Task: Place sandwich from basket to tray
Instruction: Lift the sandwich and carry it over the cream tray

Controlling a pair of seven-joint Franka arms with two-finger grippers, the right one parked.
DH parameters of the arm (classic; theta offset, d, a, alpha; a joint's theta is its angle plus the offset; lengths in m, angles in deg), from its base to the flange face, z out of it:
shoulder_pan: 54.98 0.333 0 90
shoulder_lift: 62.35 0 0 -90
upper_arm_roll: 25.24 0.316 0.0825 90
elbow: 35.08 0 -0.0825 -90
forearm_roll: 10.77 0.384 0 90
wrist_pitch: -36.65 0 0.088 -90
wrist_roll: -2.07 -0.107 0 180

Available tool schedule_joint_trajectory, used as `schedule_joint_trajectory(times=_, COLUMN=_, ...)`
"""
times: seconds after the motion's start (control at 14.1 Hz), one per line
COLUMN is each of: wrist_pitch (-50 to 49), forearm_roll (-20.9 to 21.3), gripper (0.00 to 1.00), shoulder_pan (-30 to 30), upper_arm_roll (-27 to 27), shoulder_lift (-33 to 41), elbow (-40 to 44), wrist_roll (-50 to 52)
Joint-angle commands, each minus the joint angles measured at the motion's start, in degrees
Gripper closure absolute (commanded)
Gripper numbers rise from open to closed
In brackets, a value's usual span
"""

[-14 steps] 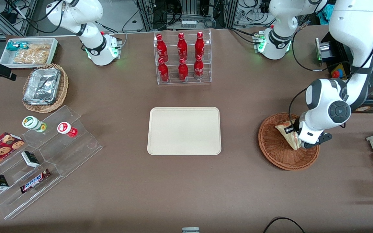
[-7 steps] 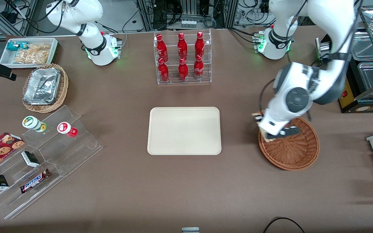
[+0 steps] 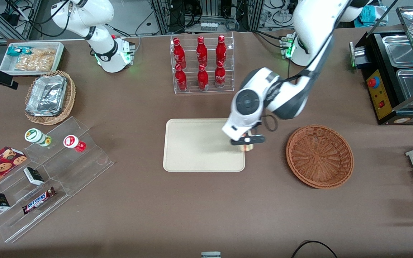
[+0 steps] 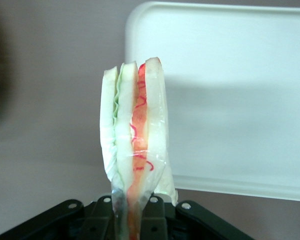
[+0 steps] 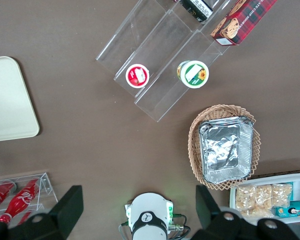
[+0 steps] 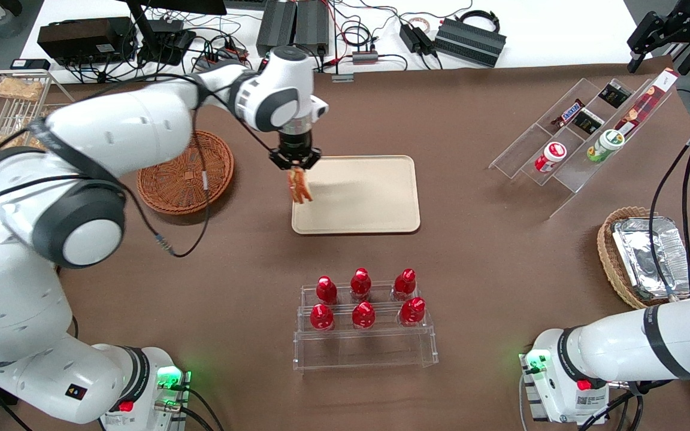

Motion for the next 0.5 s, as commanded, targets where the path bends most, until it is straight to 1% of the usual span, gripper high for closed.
schedule_joint_trajectory(times=0.0, wrist_pitch=-1.14, forearm_roll=-0.29, gripper=0.82, shoulder_pan=-4.97, upper_arm_roll=0.78, shoulder_lift=-8.76, elbow=11.23, wrist_roll=5.0)
schedule_joint_trajectory(times=0.14, wrist_pitch=-0.09, forearm_roll=-0.21, gripper=0.82, shoulder_pan=-7.96, upper_arm_roll=0.78, shoulder_lift=-10.44, elbow=13.44, wrist_roll=7.29)
schedule_joint_trajectory(times=0.43, wrist_pitch=2.02, forearm_roll=-0.21, gripper=0.8, shoulder_pan=-11.92, upper_arm_roll=0.78, shoulder_lift=-12.72, elbow=14.76, wrist_roll=8.35)
